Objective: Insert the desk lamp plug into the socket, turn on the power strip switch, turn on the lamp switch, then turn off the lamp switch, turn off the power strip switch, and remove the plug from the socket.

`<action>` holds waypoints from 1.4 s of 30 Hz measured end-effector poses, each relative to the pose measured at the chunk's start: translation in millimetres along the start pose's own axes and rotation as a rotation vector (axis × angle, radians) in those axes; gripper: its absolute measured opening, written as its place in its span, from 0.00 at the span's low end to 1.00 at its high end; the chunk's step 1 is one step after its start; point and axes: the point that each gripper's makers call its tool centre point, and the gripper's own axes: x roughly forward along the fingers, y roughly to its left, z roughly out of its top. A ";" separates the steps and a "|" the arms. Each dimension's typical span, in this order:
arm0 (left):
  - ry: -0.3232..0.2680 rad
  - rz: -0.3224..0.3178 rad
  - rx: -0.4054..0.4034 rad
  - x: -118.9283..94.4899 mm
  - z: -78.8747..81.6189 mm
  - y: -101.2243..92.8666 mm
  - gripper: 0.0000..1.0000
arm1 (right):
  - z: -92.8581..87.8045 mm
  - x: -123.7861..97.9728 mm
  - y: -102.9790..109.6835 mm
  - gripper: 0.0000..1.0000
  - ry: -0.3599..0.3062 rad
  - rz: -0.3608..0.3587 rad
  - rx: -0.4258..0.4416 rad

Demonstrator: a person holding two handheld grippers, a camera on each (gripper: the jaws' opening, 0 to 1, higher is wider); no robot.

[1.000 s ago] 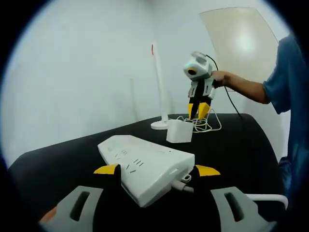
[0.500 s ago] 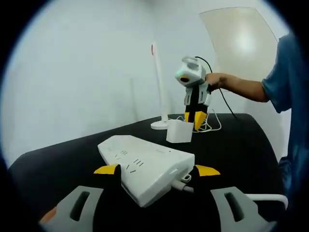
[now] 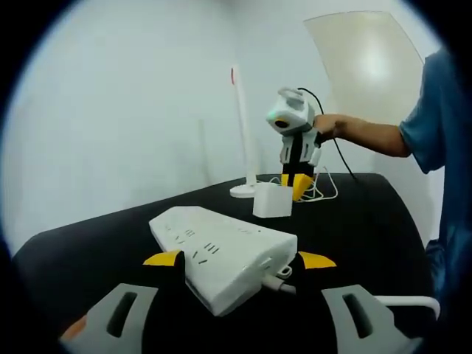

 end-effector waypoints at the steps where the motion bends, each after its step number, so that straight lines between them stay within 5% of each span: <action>1: 0.000 0.001 0.000 0.0 0.0 0.2 0.57 | 0.0 0.4 0.0 0.08 -0.001 0.000 0.007; 18: -0.001 0.001 -0.005 0.1 -0.8 -0.4 0.58 | 2.4 0.8 -0.8 0.06 -0.082 -0.046 -0.013; 42: 0.000 0.005 -0.003 0.4 -1.7 2.7 0.57 | 14.5 -3.8 -0.6 0.06 -0.167 -0.009 0.026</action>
